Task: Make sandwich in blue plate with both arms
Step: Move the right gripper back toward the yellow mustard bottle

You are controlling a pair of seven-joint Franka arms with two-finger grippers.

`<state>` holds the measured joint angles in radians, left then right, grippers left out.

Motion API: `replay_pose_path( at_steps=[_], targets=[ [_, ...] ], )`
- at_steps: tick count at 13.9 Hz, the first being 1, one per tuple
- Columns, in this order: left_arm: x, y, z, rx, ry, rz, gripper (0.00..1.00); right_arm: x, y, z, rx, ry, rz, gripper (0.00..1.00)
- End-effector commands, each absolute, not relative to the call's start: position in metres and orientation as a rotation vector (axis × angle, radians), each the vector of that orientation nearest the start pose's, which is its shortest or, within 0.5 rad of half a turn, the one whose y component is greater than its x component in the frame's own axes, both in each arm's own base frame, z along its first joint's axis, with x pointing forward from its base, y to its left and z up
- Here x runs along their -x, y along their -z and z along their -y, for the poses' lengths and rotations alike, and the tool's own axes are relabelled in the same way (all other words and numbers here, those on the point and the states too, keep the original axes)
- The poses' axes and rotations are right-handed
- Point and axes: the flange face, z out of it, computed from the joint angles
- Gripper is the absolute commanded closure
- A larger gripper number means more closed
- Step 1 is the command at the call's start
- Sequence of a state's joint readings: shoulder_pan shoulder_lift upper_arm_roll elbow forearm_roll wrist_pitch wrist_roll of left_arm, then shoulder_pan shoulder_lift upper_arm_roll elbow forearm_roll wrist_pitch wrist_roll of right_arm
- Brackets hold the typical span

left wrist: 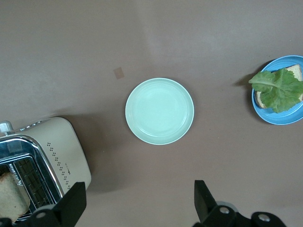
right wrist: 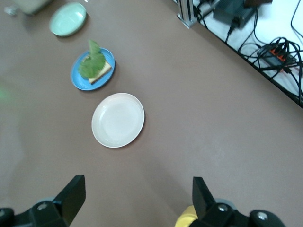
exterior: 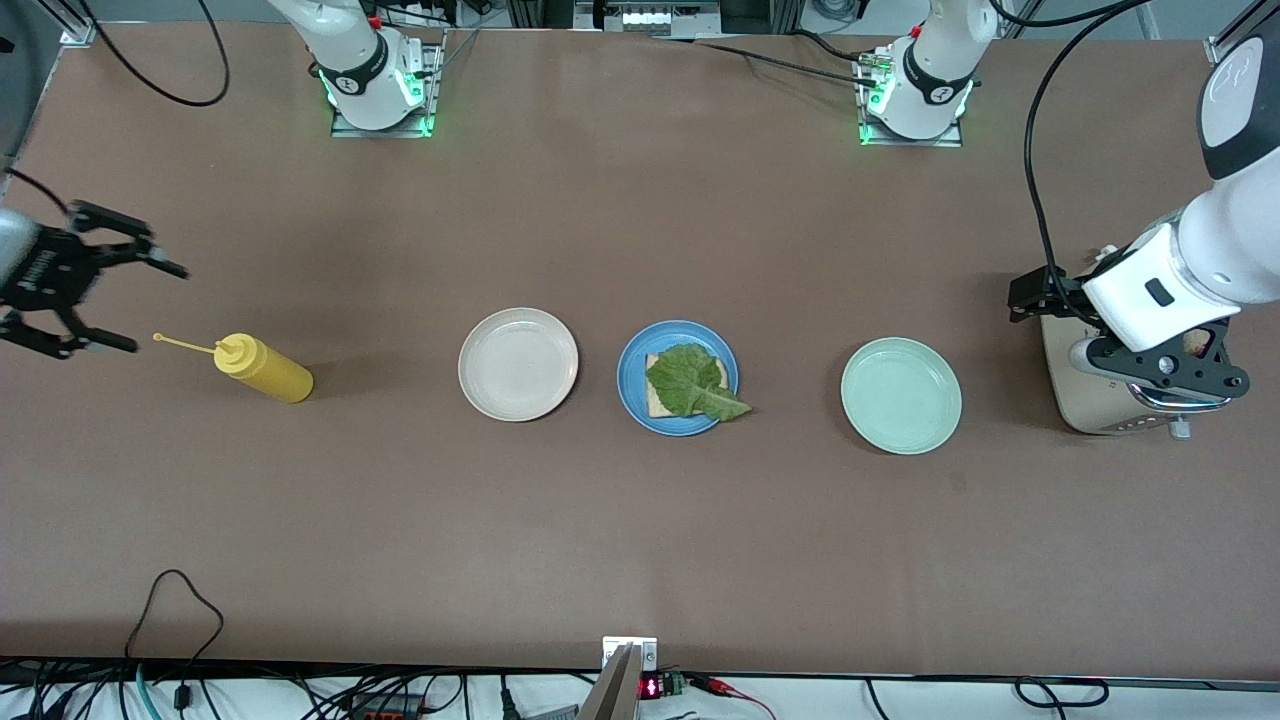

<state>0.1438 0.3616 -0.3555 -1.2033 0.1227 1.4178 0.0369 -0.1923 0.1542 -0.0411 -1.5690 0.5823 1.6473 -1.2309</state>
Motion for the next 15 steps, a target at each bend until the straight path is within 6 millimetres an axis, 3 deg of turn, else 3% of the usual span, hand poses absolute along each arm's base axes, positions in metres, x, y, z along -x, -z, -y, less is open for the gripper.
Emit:
replay_pose_path(
  at_steps=[1, 4, 8, 11, 15],
  targets=[
    [-0.636, -0.581, 0.077, 3.094, -0.201, -0.333, 0.00, -0.589, -0.531, 0.141, 2.188, 0.559, 1.193, 0.00],
    [-0.635, -0.580, 0.075, 3.094, -0.217, -0.328, 0.00, -0.582, -0.483, 0.202, 2.005, 0.704, 1.203, 0.00],
    [-0.634, -0.580, 0.077, 3.113, -0.226, -0.331, 0.00, -0.571, -0.381, 0.263, 1.769, 0.872, 1.175, 0.00],
    [-0.634, -0.579, 0.076, 3.114, -0.227, -0.327, 0.00, -0.561, -0.314, 0.284, 1.644, 0.987, 1.166, 0.00],
    [-0.632, -0.576, 0.065, 3.114, -0.270, -0.307, 0.00, -0.550, -0.231, 0.289, 1.502, 1.117, 1.160, 0.00]
  ],
)
